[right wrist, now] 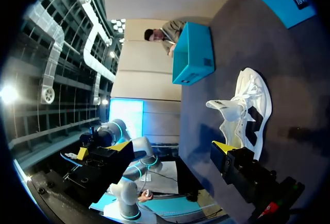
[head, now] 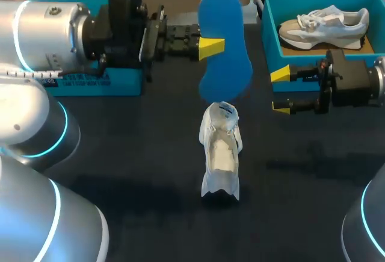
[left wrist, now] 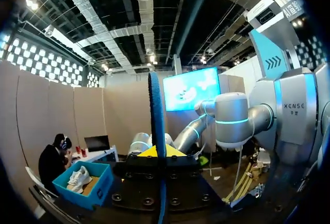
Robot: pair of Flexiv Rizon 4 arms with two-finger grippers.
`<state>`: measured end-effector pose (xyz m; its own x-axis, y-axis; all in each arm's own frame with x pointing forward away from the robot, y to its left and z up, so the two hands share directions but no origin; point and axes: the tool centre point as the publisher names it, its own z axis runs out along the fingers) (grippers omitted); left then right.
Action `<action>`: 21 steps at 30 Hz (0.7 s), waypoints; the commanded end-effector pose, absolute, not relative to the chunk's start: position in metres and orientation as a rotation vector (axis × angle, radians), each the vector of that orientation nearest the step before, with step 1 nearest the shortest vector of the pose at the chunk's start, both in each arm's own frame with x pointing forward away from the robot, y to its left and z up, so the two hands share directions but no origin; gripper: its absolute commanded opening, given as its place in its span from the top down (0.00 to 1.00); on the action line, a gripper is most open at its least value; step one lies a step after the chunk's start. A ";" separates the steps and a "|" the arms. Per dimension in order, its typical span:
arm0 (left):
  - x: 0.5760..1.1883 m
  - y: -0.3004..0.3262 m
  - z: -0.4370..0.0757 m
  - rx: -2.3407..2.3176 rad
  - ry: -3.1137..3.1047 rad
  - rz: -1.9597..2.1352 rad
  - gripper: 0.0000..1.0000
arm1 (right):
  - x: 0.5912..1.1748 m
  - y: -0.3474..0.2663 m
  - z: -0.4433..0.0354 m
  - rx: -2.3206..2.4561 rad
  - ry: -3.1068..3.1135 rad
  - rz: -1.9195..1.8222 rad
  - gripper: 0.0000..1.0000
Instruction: Take the shoe out of the shoebox, open the shoe tongue, remove and reinsert the insole, then place the shoe into the shoebox
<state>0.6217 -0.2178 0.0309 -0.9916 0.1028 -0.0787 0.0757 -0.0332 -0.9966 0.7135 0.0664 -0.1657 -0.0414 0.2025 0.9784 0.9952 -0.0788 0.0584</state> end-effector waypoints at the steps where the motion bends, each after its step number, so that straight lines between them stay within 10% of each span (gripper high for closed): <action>1: 0.621 -0.211 0.008 -0.502 -2.232 2.364 1.00 | 0.714 0.068 -0.166 -1.400 -1.355 -1.206 0.00; 21: 0.674 -0.194 -0.075 -2.147 -2.439 2.303 1.00 | 0.714 0.068 -0.166 -1.400 -1.355 -1.206 0.00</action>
<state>0.6694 -0.1956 -0.0634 -0.6951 0.1040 -0.7114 0.7103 -0.0532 -0.7018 0.7145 0.0667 -0.1653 -0.0406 0.2024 0.9785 0.9953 -0.0777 0.0574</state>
